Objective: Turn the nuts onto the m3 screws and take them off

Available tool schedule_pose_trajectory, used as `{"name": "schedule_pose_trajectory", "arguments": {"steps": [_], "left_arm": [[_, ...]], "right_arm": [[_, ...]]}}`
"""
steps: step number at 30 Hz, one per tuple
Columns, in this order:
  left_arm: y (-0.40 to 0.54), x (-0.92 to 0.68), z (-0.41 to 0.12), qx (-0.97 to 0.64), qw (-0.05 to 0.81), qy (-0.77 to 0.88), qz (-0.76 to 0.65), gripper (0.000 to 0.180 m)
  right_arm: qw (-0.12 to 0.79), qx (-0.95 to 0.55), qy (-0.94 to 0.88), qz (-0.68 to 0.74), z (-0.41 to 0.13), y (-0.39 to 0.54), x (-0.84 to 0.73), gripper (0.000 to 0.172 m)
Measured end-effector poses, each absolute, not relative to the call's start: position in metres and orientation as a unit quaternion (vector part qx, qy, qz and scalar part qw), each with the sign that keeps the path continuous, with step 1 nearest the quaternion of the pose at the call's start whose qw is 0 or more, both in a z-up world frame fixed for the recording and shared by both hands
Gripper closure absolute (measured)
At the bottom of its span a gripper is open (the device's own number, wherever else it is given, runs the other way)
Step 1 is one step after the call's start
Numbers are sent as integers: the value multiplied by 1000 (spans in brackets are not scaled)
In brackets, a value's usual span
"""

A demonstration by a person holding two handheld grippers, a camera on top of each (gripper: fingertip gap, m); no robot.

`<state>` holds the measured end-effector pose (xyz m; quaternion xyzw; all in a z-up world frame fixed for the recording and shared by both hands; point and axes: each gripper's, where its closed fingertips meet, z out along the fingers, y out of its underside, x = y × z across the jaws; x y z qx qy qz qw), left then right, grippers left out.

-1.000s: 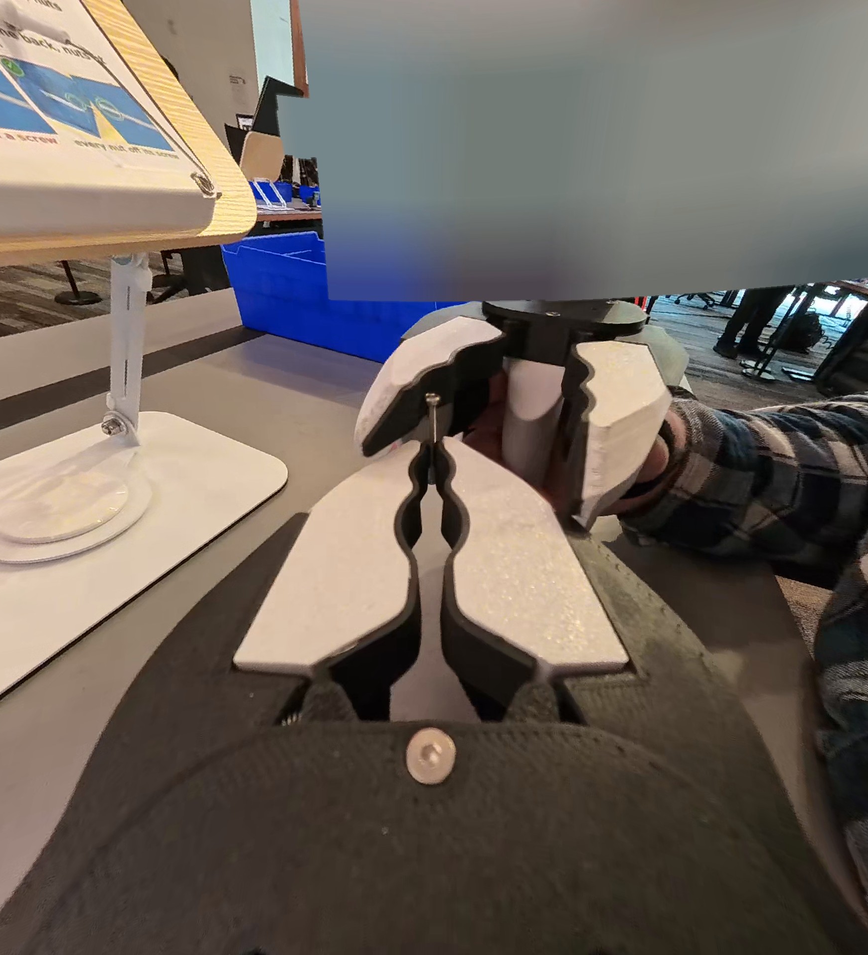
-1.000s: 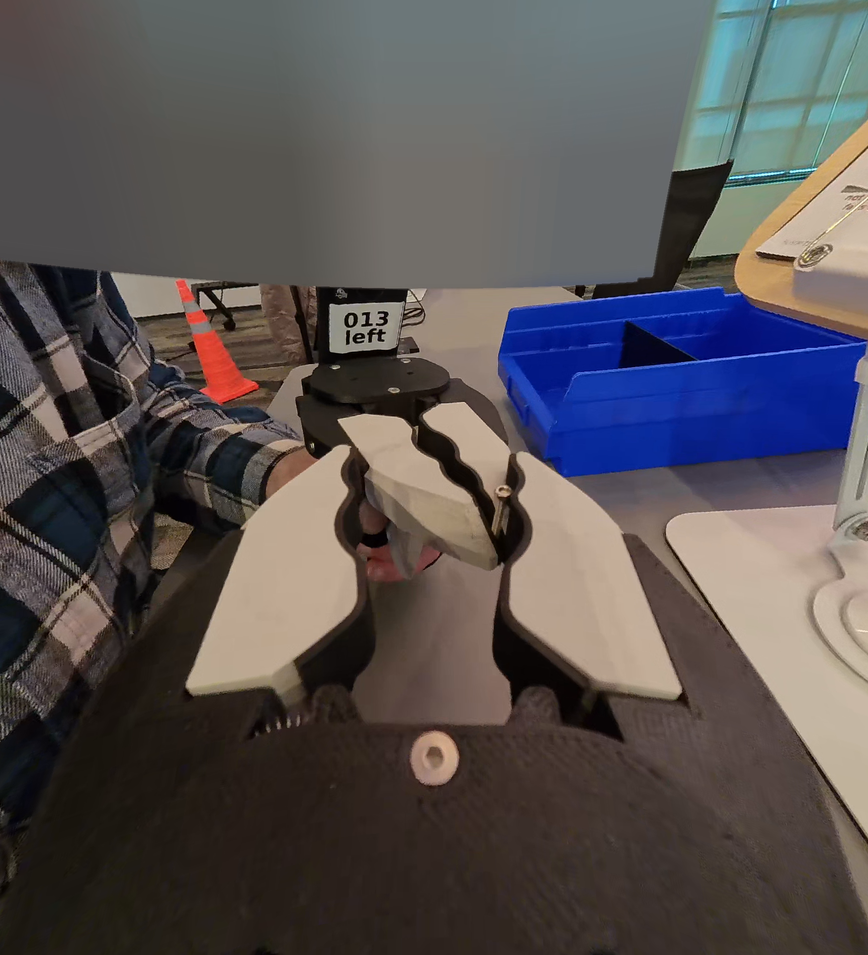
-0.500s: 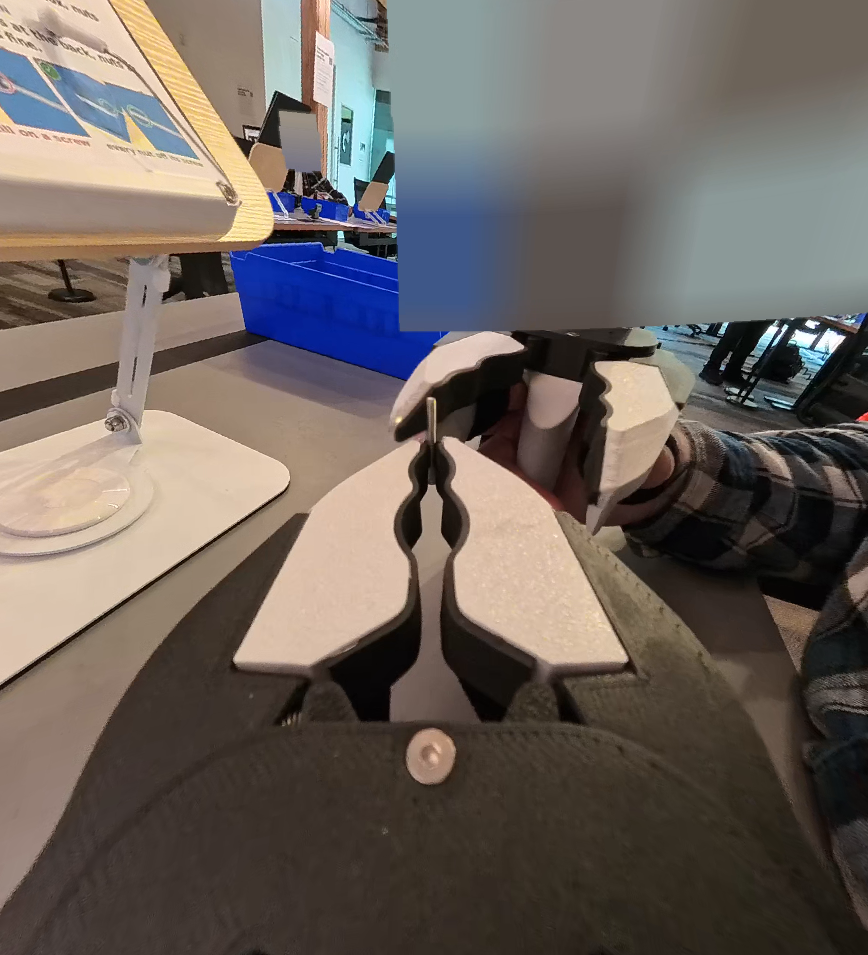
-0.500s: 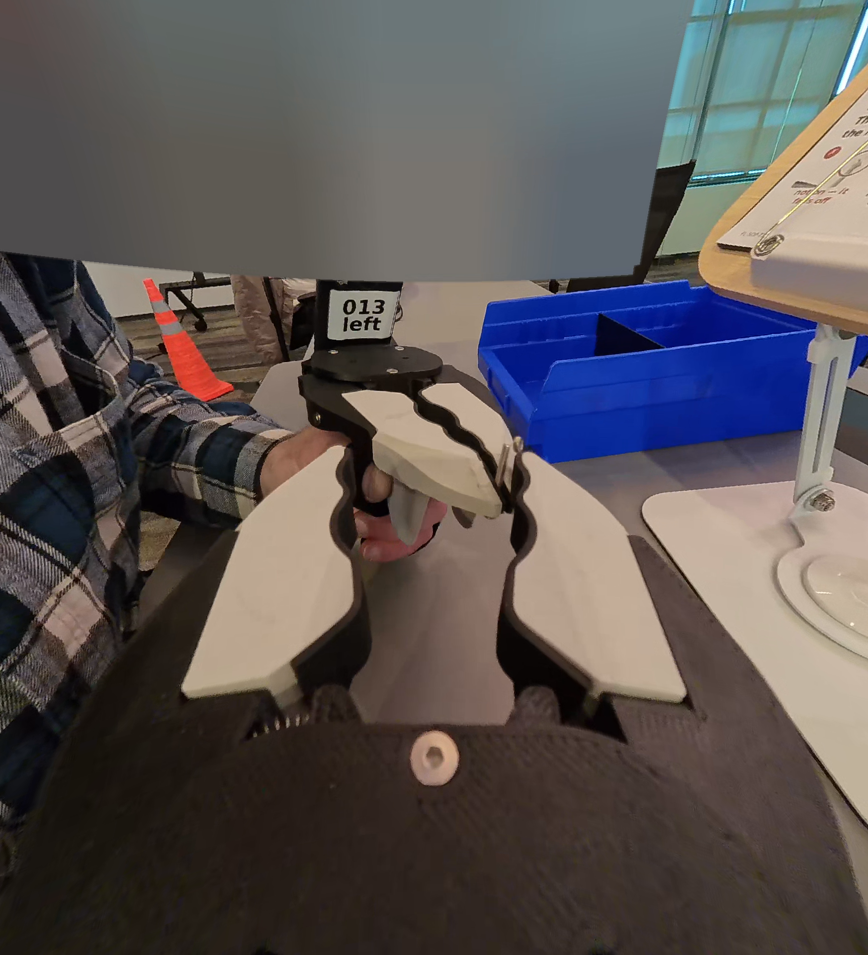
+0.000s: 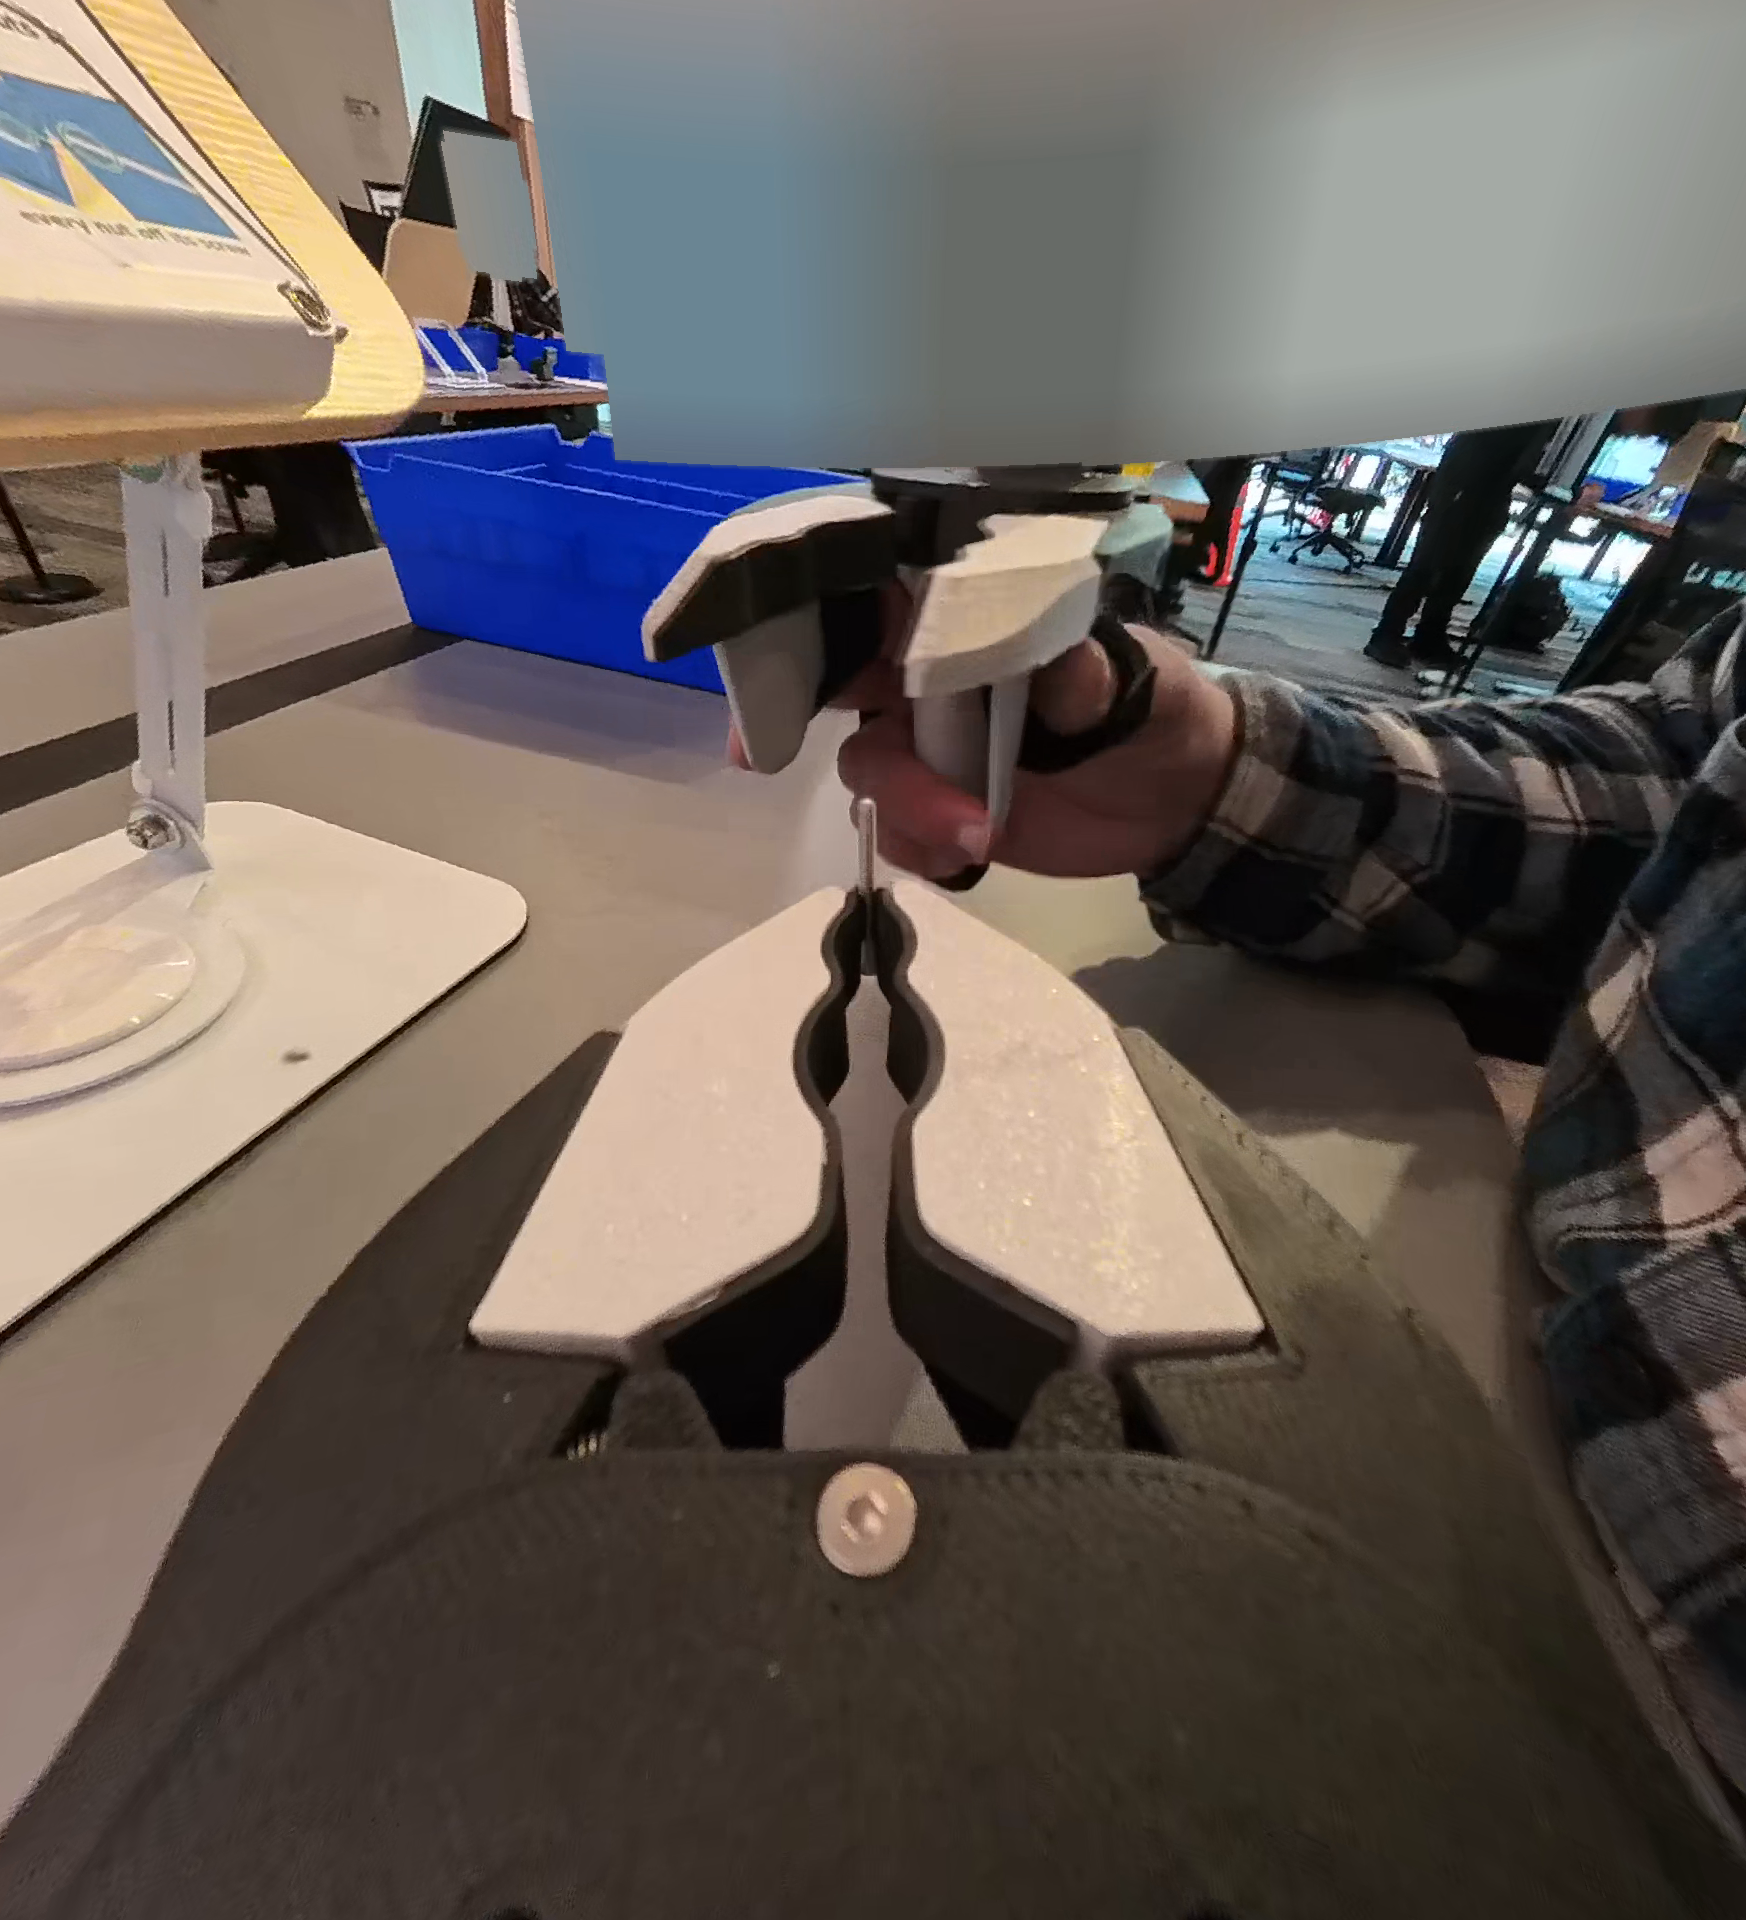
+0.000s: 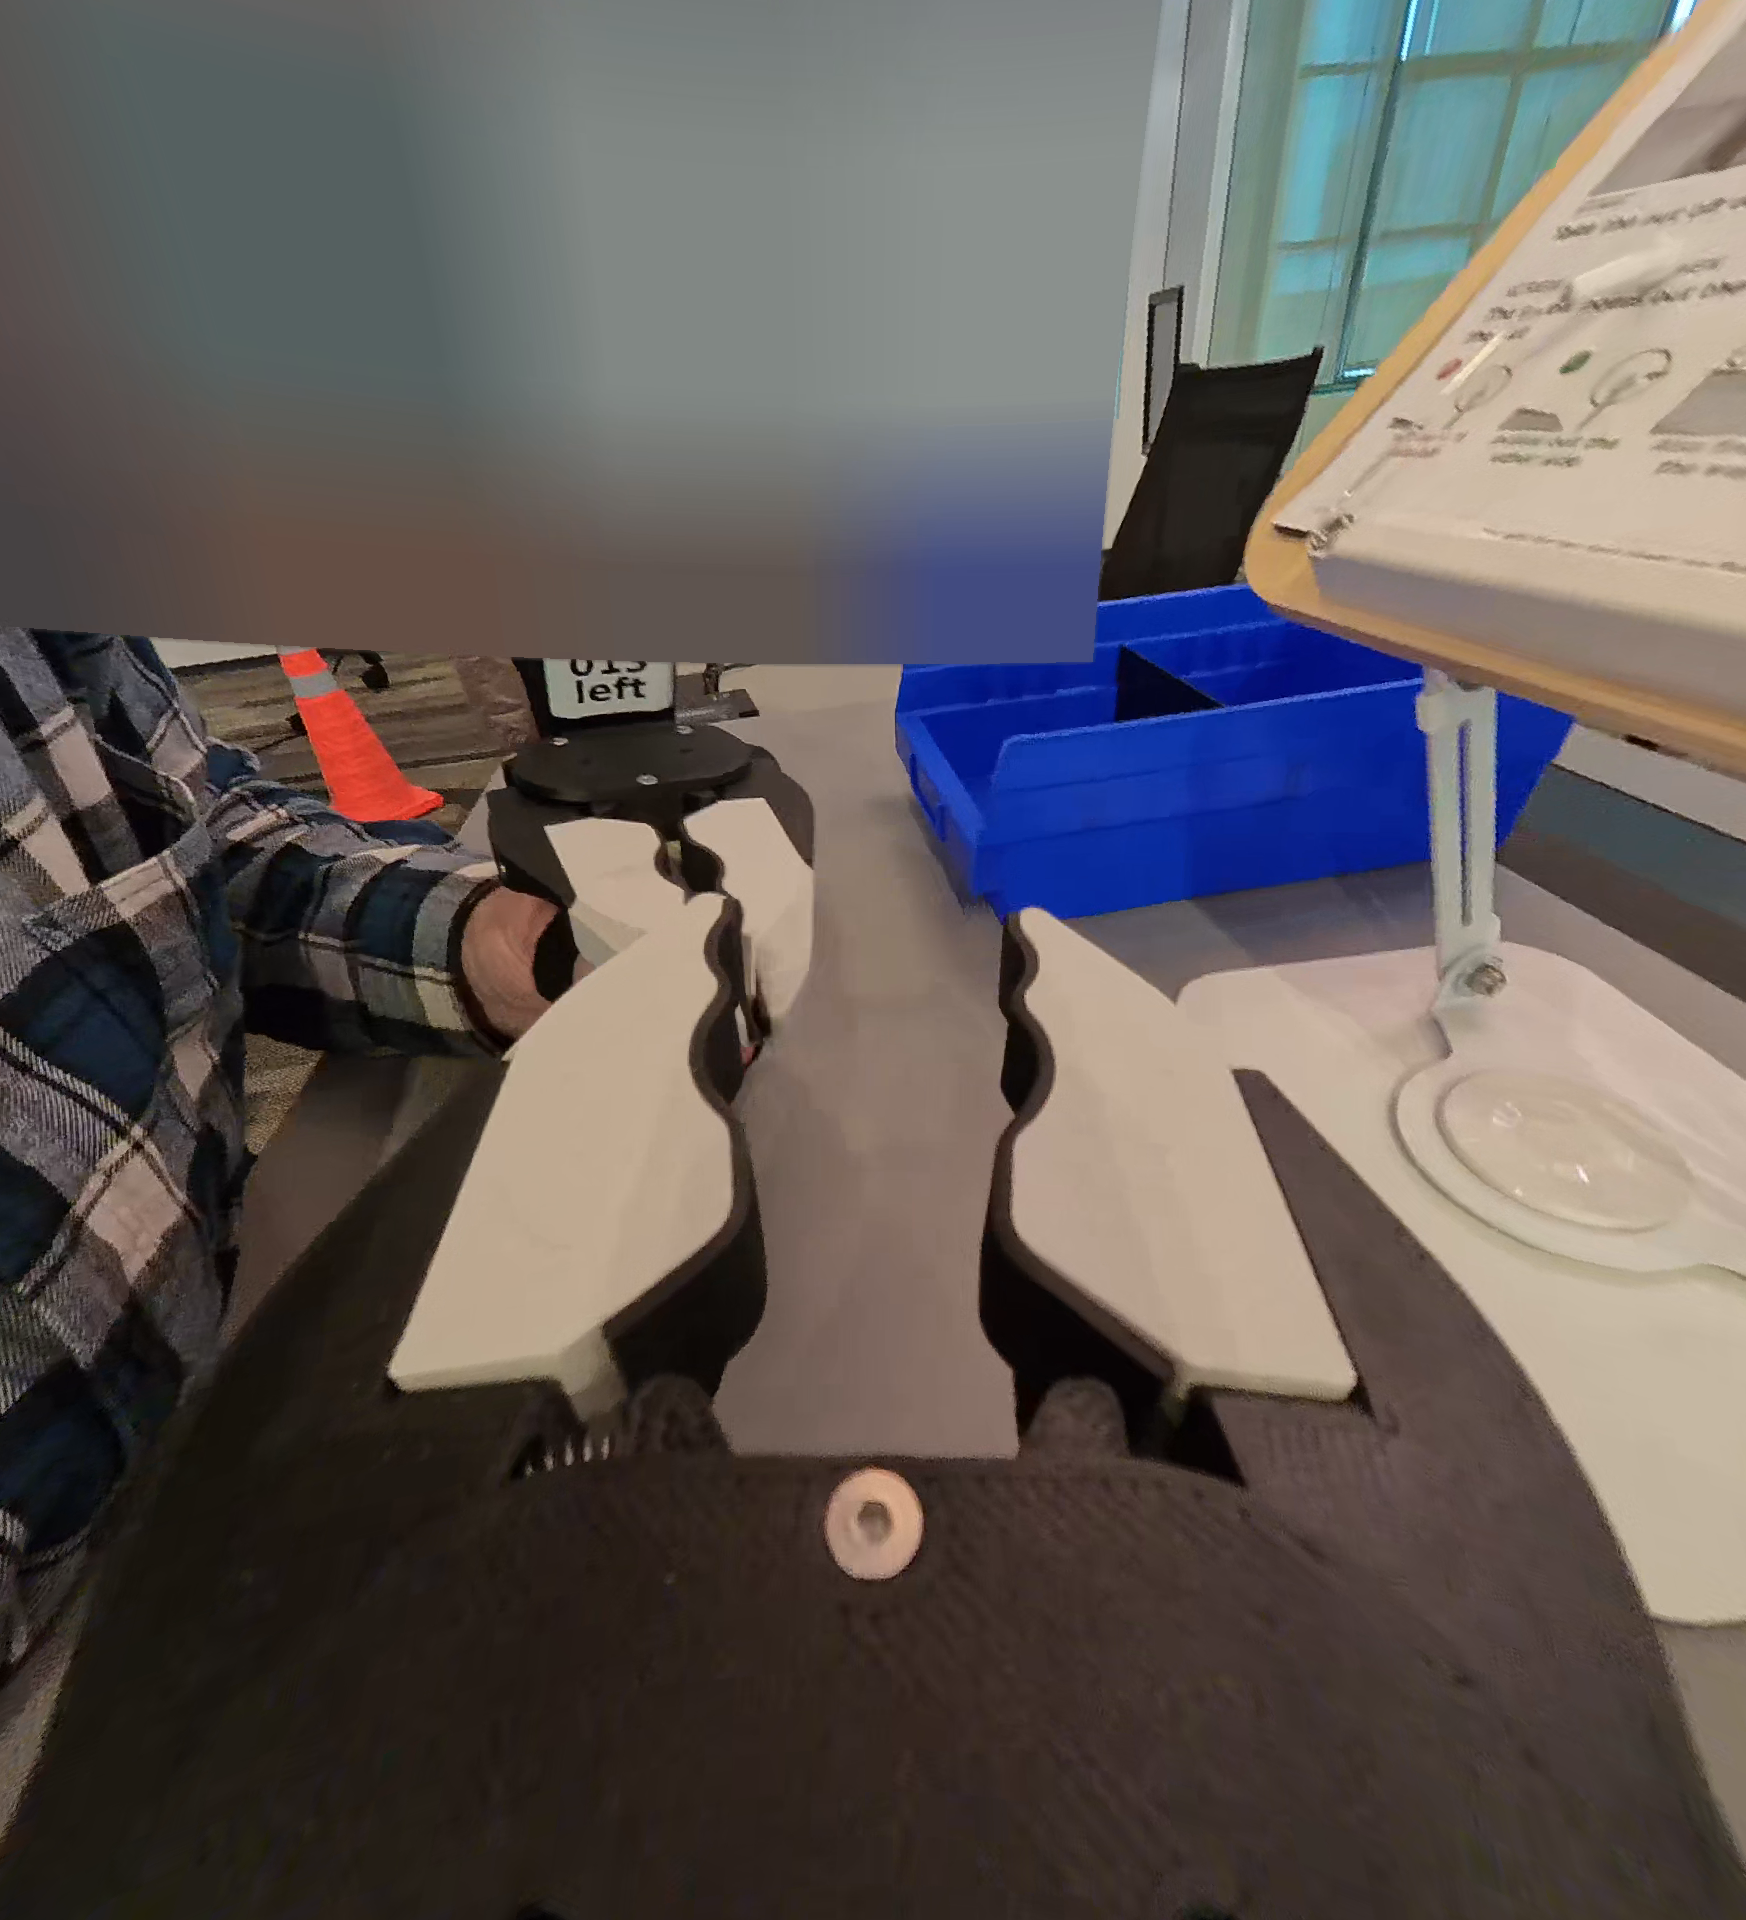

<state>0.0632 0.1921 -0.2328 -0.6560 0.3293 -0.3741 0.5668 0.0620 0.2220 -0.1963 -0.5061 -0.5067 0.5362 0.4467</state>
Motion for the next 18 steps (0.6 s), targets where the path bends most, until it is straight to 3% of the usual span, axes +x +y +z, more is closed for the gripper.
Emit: {"name": "schedule_pose_trajectory", "arguments": {"steps": [8, 13, 18], "left_arm": [[196, 57, -239, -664, 562, 332, -365, 179], [203, 43, -249, -685, 556, 333, -333, 179], [212, 28, -258, -706, 554, 332, -292, 179]], "right_arm": [[457, -568, -528, 436, -223, 261, 72, 133], [401, -614, -590, 337, -269, 283, 62, 146], [367, -626, -627, 284, -299, 301, 39, 145]]}}
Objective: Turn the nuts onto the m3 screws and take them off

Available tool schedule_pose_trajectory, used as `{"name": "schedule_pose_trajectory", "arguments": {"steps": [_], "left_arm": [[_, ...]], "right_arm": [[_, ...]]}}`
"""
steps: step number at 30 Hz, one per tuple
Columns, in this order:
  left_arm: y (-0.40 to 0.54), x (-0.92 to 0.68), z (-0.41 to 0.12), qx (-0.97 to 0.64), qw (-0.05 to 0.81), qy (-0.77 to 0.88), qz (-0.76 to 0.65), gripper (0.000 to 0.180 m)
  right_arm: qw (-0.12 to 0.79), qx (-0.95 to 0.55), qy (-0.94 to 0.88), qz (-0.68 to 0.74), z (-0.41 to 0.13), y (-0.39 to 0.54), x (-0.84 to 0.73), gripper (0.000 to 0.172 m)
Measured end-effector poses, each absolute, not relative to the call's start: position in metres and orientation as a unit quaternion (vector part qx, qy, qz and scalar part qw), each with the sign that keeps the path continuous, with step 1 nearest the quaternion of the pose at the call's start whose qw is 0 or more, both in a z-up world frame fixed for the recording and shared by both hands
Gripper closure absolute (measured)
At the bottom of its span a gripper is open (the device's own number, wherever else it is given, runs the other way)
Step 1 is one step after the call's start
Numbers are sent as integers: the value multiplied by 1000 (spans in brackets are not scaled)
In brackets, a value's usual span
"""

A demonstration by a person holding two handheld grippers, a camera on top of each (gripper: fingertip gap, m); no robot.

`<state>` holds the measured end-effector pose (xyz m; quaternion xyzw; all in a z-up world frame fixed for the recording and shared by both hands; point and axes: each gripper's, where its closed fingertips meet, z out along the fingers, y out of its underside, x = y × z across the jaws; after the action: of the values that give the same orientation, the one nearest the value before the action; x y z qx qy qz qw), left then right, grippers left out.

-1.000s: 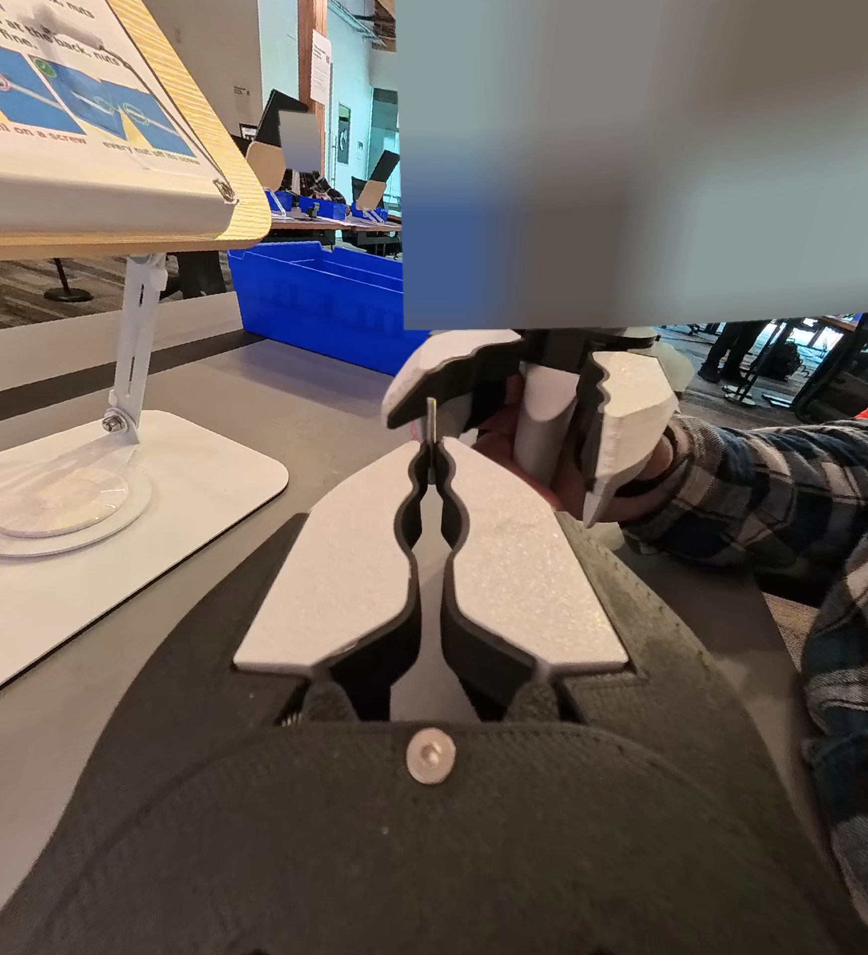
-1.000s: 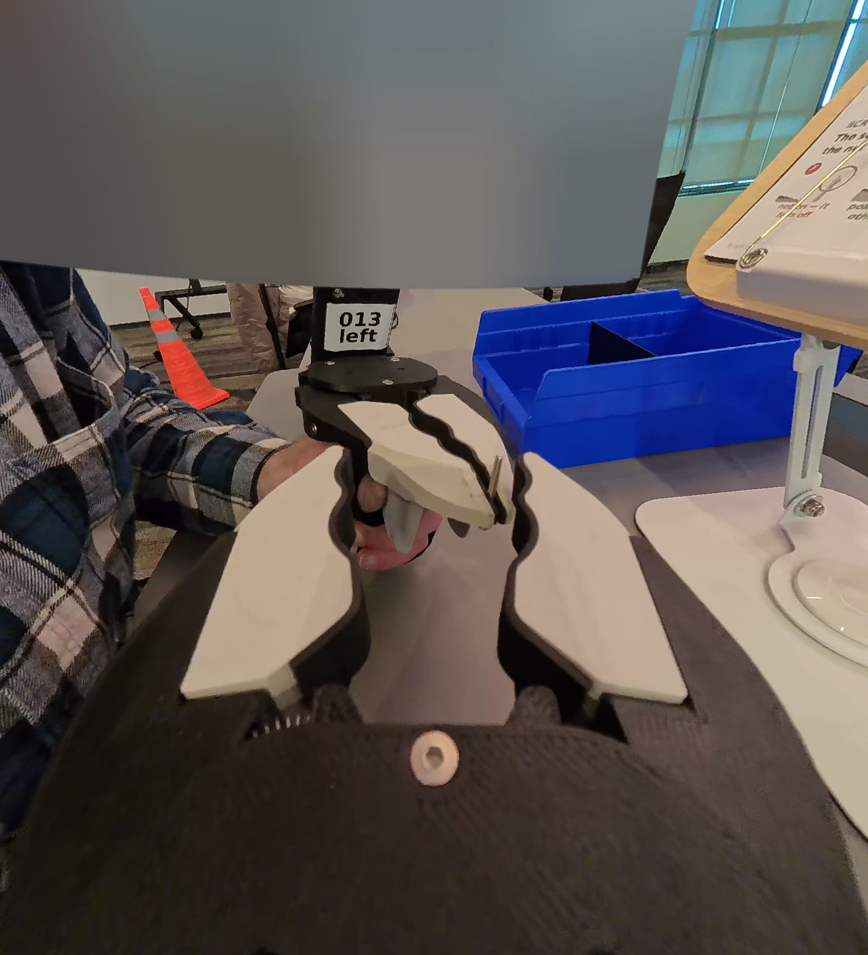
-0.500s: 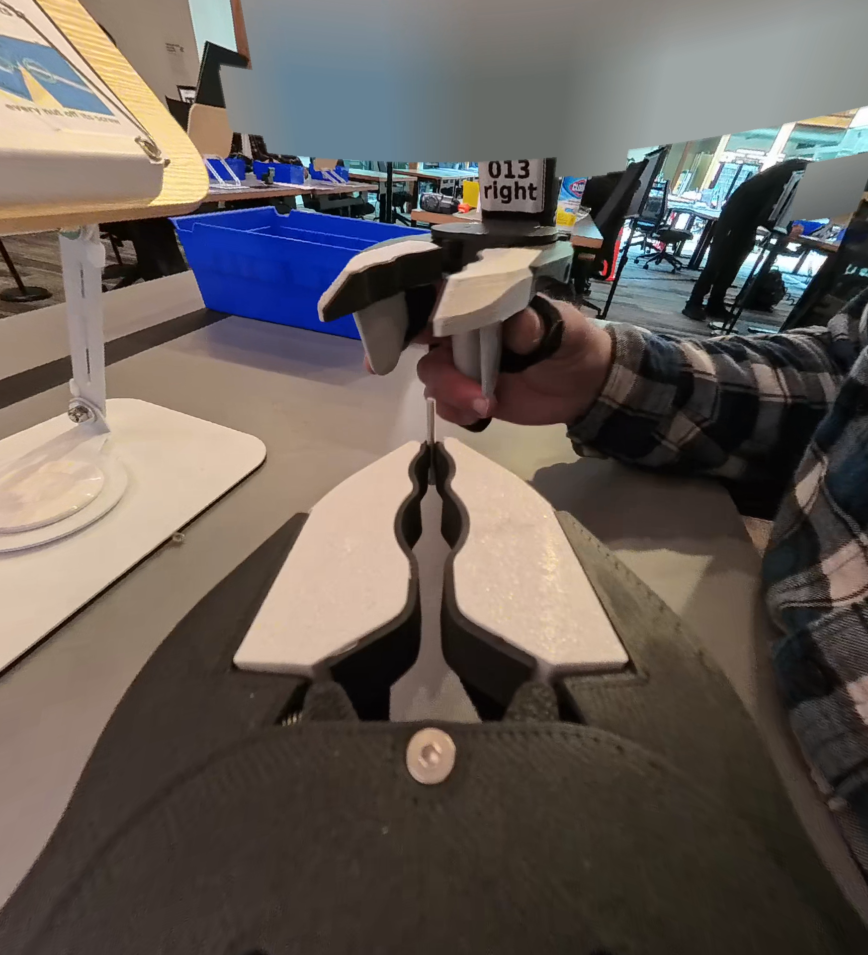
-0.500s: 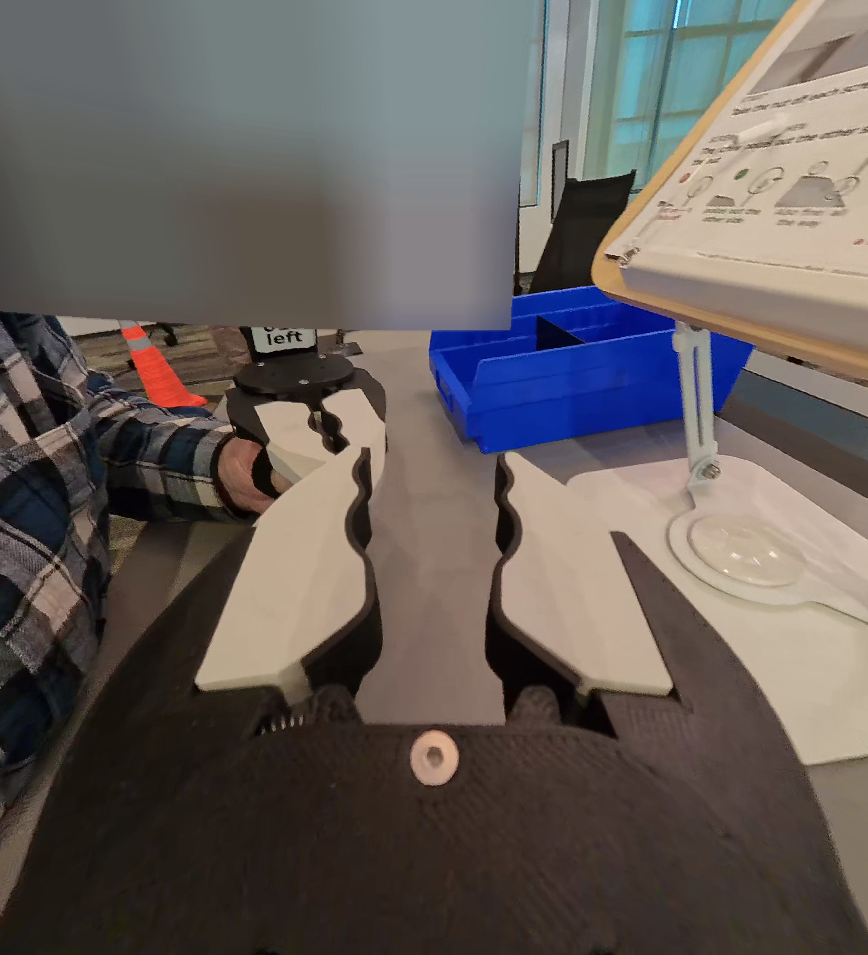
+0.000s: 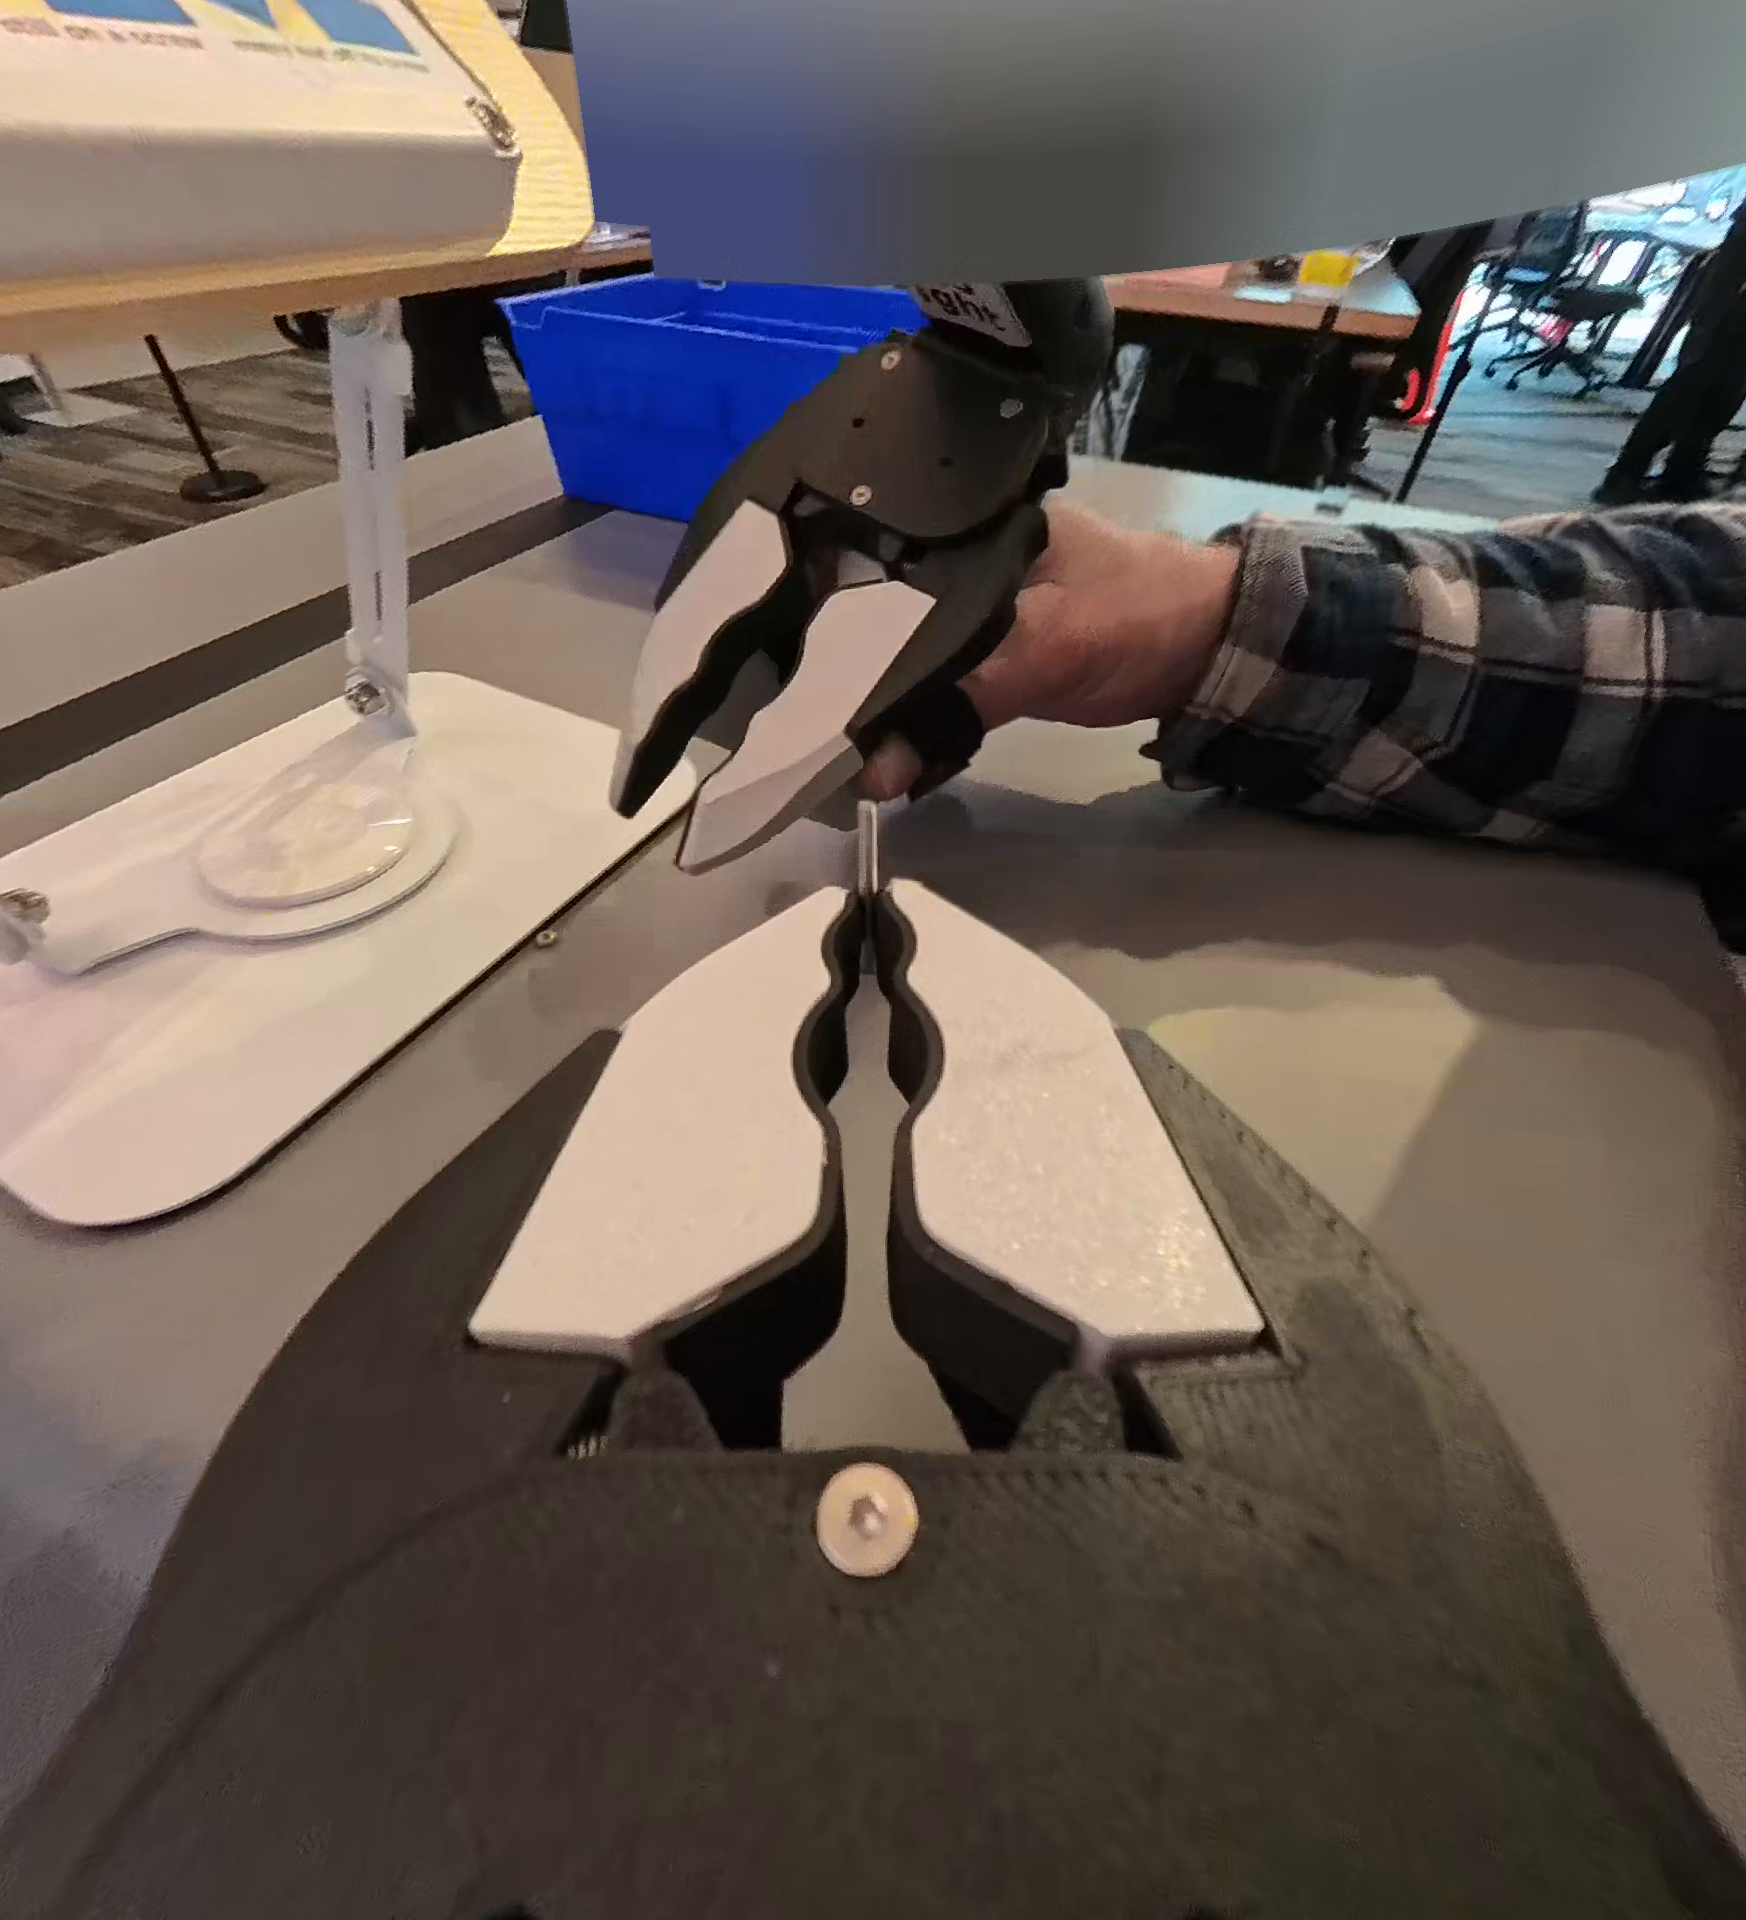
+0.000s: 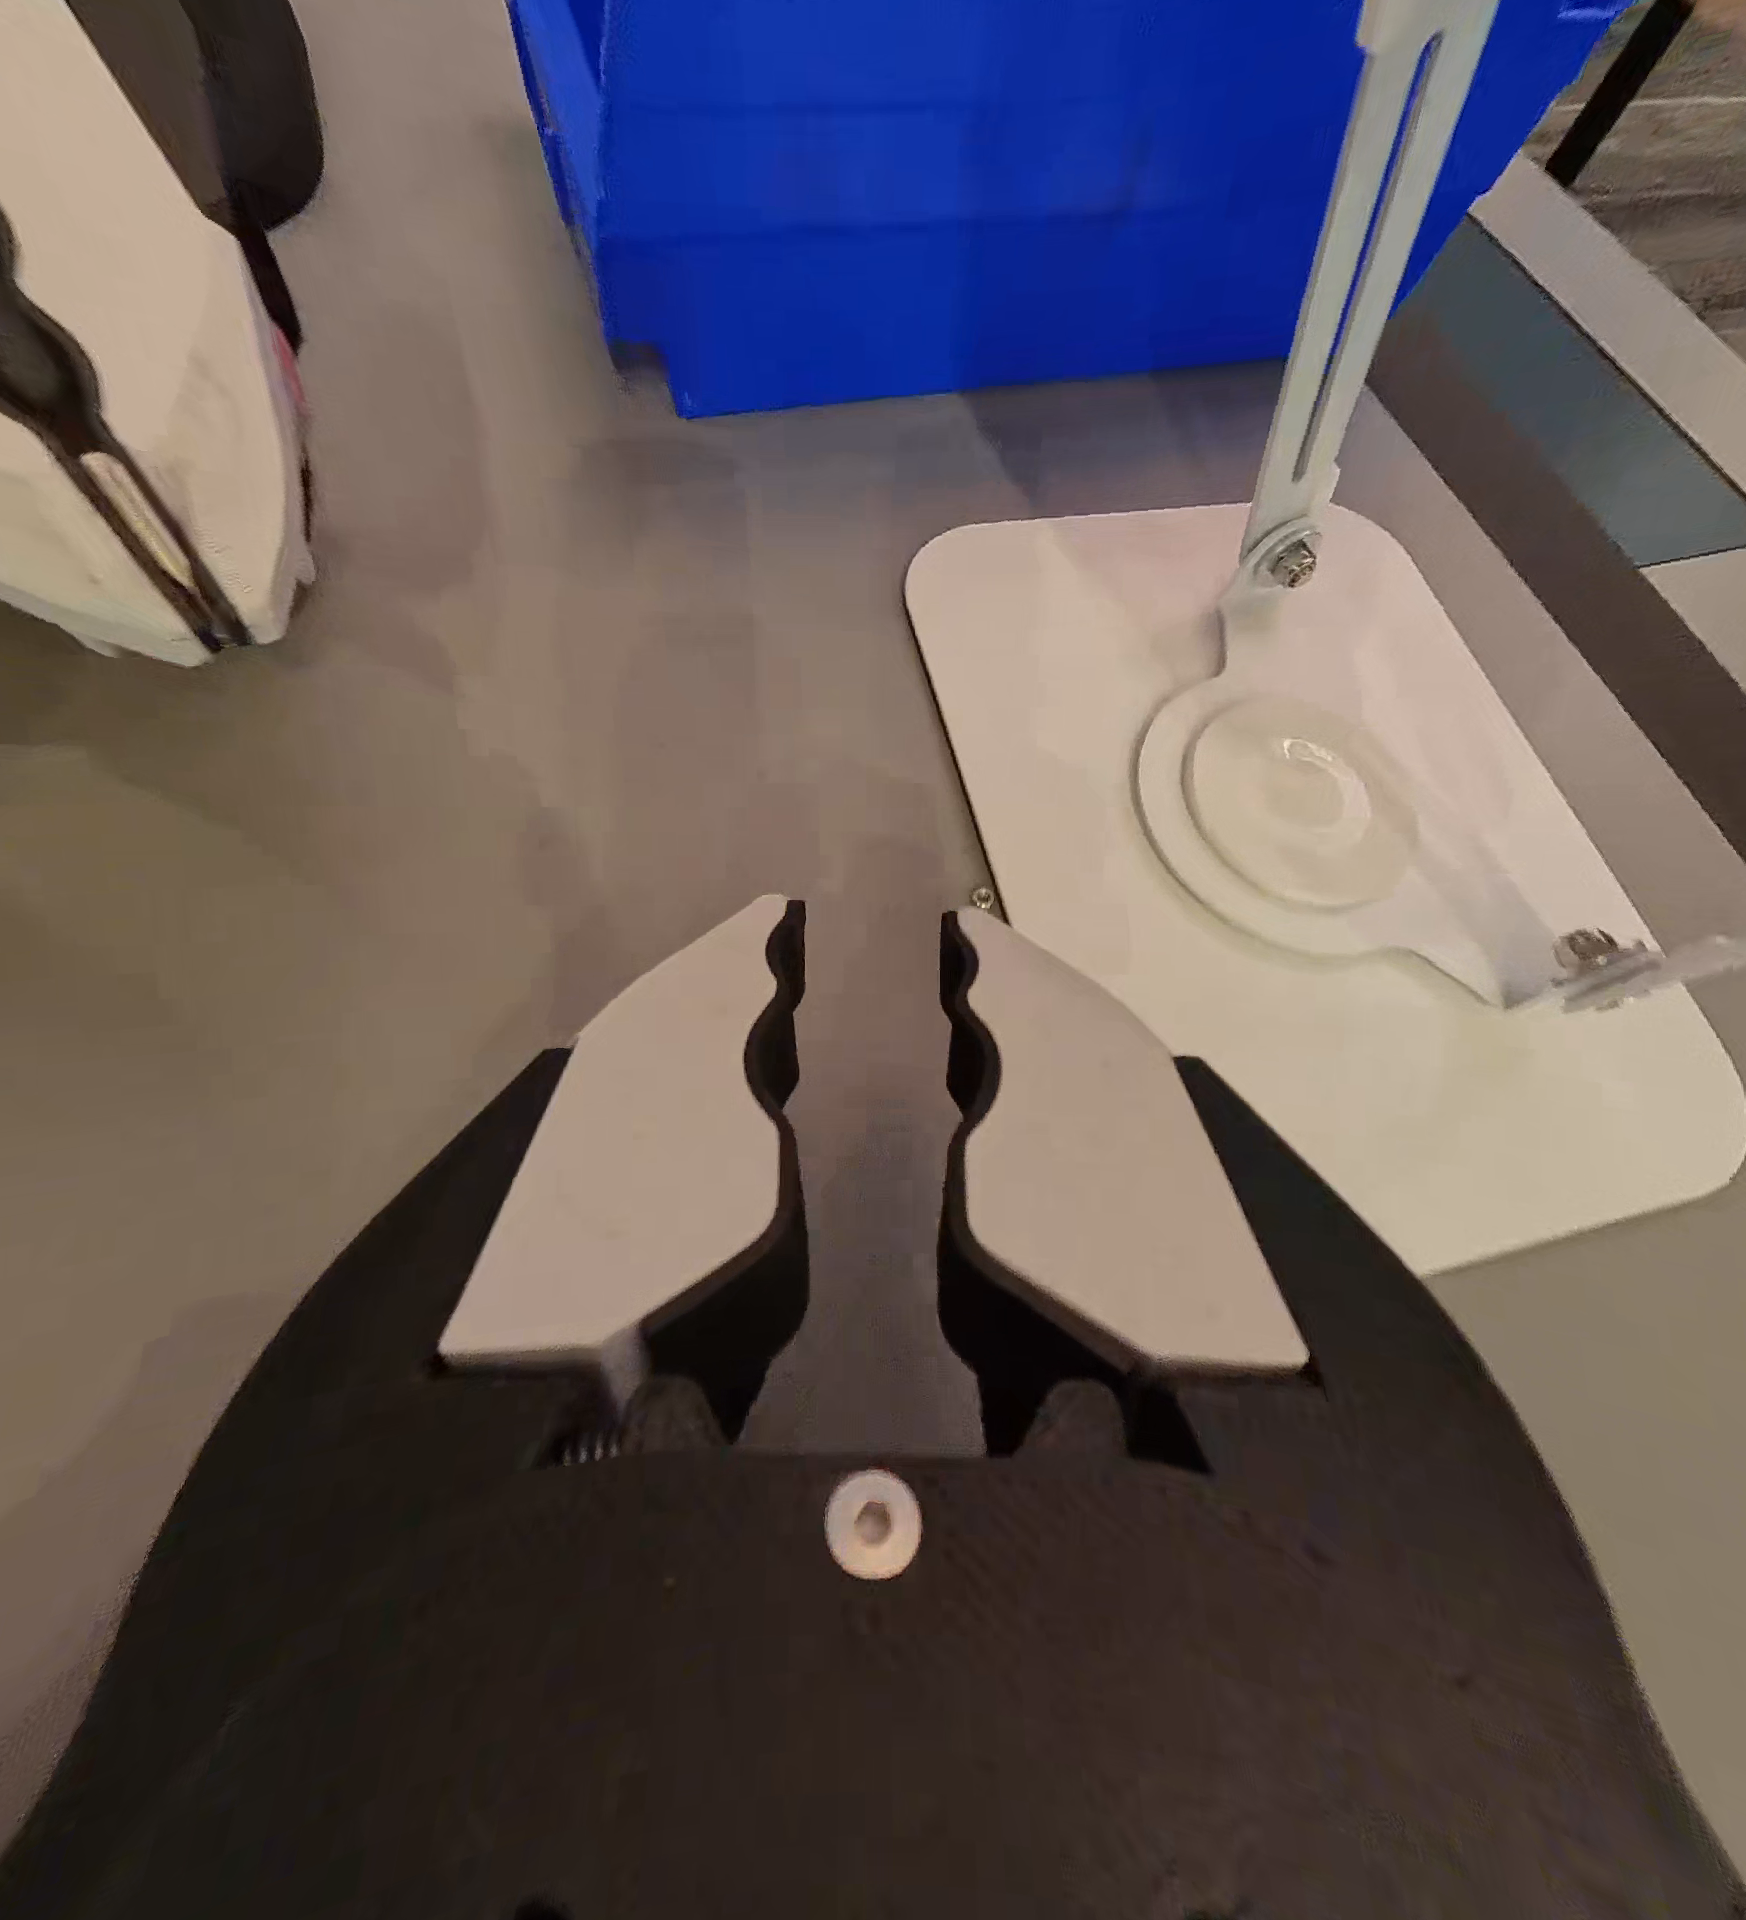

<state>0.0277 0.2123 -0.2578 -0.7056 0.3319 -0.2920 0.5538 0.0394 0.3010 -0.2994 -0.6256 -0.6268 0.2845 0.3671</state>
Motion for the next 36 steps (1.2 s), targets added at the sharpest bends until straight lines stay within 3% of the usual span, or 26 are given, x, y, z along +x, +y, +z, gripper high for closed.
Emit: {"name": "schedule_pose_trajectory", "arguments": {"steps": [12, 36], "left_arm": [[217, 17, -256, -709, 557, 313, -298, 179], [218, 19, -257, -709, 556, 313, -302, 179]], "right_arm": [[298, -630, -659, 281, -331, 312, 13, 142], [266, -642, -669, 264, -337, 305, 19, 138]]}}
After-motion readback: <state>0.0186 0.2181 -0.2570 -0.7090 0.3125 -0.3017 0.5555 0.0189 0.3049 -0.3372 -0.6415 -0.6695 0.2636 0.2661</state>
